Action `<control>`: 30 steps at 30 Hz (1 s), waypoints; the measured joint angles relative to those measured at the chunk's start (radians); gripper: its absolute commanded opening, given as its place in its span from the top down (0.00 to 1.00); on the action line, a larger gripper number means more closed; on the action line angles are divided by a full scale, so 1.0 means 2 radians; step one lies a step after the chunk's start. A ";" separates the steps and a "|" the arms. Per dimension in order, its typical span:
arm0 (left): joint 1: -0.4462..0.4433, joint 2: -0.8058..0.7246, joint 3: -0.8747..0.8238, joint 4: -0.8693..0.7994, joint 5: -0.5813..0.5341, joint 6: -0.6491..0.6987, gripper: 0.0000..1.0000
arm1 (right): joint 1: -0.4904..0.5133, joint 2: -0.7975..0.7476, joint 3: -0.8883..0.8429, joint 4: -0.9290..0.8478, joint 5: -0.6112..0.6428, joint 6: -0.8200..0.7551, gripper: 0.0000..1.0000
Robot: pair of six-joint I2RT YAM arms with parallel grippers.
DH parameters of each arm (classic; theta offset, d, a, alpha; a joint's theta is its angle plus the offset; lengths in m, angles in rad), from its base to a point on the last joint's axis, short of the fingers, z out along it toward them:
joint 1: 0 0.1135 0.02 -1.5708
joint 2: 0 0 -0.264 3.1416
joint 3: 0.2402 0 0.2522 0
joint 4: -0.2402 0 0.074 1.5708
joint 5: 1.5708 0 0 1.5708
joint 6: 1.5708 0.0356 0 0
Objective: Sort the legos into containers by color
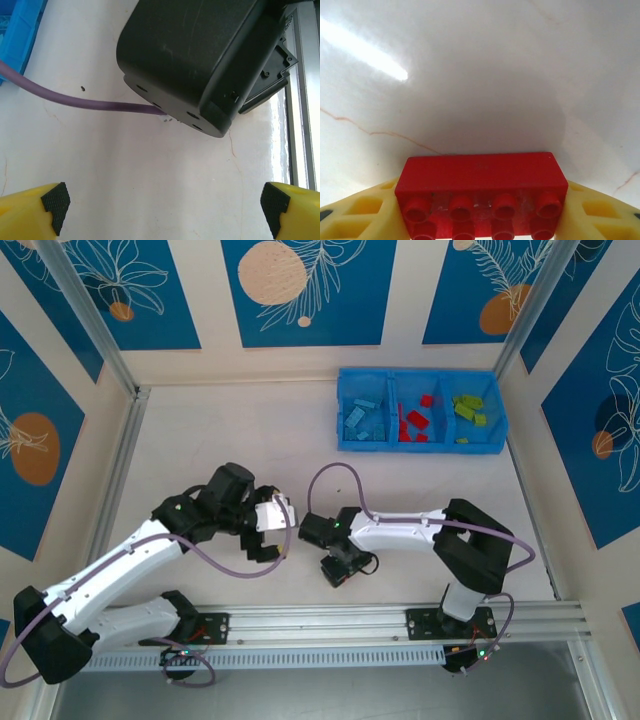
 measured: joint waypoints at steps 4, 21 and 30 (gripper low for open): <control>0.000 0.005 -0.001 0.038 0.006 -0.025 0.00 | -0.033 -0.049 -0.002 0.002 0.006 0.015 0.54; 0.000 0.156 0.083 0.252 -0.024 -0.269 0.00 | -0.489 0.006 0.276 0.046 -0.027 0.053 0.54; 0.000 0.161 0.093 0.260 -0.087 -0.276 0.00 | -0.538 0.298 0.647 -0.059 -0.048 0.095 0.22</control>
